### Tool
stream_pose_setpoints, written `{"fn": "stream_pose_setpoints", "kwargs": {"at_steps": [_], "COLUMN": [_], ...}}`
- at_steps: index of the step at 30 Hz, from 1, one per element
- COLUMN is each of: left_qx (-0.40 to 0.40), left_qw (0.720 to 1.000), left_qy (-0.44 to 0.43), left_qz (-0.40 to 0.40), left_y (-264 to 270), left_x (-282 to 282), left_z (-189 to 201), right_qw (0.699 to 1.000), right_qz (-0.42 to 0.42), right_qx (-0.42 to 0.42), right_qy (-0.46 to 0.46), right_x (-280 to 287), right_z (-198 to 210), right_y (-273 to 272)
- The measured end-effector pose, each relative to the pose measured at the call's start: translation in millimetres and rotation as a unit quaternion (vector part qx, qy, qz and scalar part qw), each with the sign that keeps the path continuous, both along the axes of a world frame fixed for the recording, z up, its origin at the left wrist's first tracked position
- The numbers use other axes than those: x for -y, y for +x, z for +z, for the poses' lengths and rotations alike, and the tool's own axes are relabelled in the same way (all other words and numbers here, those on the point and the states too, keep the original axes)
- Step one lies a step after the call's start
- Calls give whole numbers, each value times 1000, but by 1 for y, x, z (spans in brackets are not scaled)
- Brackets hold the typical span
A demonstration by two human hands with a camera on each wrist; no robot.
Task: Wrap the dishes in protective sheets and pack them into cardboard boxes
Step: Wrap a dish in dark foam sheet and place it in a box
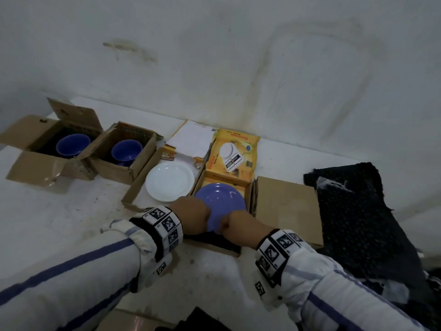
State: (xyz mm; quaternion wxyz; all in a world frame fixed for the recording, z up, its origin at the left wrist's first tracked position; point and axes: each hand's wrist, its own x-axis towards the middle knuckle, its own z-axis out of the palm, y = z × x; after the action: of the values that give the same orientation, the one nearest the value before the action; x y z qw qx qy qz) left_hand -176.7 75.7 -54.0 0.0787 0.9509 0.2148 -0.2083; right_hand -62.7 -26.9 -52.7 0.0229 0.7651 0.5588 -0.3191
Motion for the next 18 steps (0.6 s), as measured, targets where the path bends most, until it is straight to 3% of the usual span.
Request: {"fn": "stream_pose_setpoints", "kwargs": {"at_steps": [5,11,14,18], "left_qx": [131,203,208,216], "left_qw": [984,958,955,956], "left_qy": [-95,-189,-196,-192], "left_qz": [70,74,74,58], "left_y": [52,130,167,202], "left_x": [9,44,64,88], "left_z": [21,31,28,22], "right_qw": [983,936,927,938], "right_qz": [-78,-258,-317,-299], "right_qx": [27,30,69,171], "right_qy": [166,236,189,37], "right_x": [11,55,84,118], "right_z": [30,41,30,14], "right_y": [49,136,183,216]}}
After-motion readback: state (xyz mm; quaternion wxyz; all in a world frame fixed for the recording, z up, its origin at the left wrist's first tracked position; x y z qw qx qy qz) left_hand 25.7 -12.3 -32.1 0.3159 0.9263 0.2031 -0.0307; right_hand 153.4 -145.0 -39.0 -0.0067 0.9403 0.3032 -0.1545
